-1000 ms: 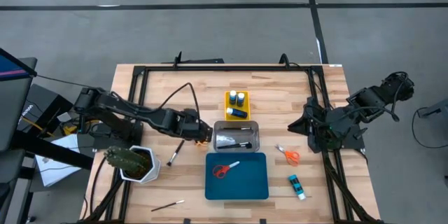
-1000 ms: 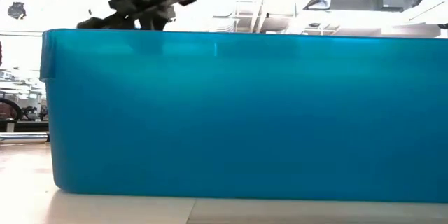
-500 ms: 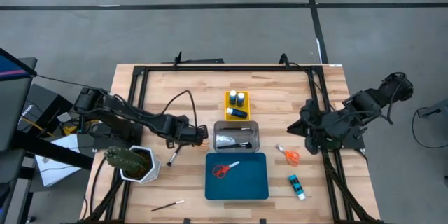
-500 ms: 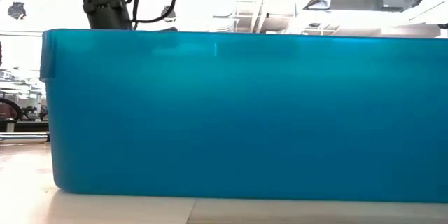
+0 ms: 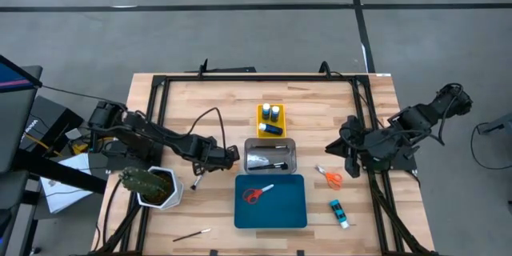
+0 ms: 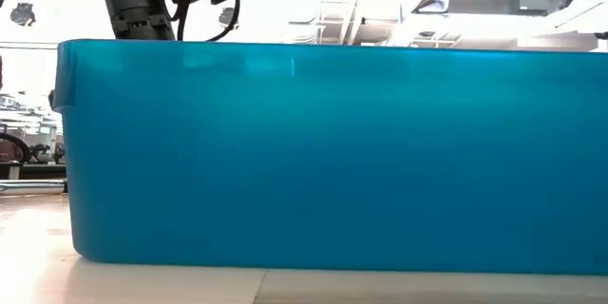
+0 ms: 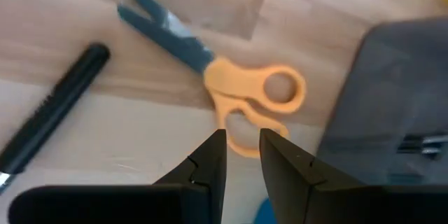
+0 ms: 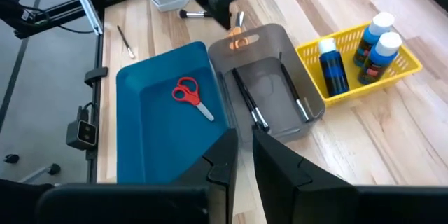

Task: Pick & Place Paint Supplies
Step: Put the yellow scissors into the blue bin

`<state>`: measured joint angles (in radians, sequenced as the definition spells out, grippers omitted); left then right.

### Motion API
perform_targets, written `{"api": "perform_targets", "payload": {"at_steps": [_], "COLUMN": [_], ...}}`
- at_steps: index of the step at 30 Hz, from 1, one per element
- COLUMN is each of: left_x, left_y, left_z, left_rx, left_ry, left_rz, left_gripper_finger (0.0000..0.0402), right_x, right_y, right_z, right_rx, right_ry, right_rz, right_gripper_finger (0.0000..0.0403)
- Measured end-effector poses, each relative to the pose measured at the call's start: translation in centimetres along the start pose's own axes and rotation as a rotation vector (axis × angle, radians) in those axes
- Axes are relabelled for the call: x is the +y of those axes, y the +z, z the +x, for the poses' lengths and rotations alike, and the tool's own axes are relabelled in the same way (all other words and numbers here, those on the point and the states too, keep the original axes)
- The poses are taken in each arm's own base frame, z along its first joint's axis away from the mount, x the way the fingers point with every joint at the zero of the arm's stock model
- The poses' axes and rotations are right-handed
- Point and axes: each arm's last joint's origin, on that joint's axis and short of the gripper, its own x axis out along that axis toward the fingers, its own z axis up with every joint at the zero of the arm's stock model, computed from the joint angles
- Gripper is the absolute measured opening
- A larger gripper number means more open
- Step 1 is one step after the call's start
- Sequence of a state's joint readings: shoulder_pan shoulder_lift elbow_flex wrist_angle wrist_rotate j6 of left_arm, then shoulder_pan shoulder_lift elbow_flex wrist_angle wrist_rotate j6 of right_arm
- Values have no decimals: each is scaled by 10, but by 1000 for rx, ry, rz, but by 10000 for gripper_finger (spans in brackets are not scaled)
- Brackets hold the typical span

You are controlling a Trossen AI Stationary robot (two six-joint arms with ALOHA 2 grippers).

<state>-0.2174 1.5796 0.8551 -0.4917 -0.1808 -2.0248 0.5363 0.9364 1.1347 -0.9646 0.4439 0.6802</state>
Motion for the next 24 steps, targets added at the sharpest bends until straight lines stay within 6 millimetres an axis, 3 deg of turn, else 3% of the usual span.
{"api": "perform_targets", "payload": {"at_steps": [10,24], "left_x": [4,4], "left_y": [-13,-5], "left_z": [25,26], "left_rx": [9,-79], "left_ry": [34,30], "left_rz": [-72,-163], "left_gripper_finger": [80,80], "right_x": [0,0], "right_y": [0,0], "right_z": [0,0], "right_rx": [-3,-1], "right_ry": [-2,-3], "right_rz": [-25,-26], "right_gripper_finger": [43,43]}}
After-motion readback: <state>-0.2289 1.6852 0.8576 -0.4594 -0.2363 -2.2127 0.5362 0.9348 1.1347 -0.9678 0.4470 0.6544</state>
